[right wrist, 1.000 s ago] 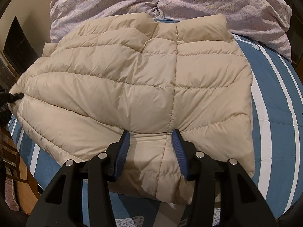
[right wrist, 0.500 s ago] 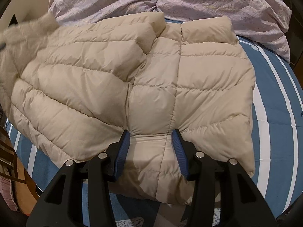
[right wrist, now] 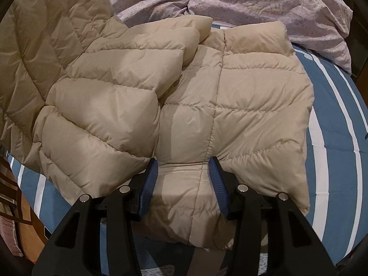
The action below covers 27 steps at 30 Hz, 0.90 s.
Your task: Fold large clothes
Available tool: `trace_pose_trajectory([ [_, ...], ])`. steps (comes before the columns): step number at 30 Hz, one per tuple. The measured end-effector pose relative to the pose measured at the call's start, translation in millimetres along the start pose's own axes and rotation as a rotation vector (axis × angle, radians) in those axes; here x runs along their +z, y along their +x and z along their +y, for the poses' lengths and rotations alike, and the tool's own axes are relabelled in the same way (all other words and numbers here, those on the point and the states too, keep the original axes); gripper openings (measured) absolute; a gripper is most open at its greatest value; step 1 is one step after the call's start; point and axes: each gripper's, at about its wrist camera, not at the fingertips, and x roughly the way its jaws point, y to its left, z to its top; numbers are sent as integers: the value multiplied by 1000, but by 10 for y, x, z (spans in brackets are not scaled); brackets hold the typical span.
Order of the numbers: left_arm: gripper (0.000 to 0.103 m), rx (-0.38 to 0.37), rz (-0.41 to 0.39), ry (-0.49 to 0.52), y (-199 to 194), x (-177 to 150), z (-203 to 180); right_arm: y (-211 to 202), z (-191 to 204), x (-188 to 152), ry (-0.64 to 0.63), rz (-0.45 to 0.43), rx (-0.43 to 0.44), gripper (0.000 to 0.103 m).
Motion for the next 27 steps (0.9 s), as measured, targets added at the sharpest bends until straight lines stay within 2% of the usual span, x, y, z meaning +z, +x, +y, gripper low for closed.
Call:
trace_pose_trajectory([
  [8,16,-25,88,97,327,-164,-348,29,-4,29,5,-1,5,49],
  [20,16,-65,199,136,636,-350,-534,7,-7,-31,18,-16,14,49],
  [27,16,-78,297,147,925,-491,-610,-14,-23,-63,27,-30,28,49],
])
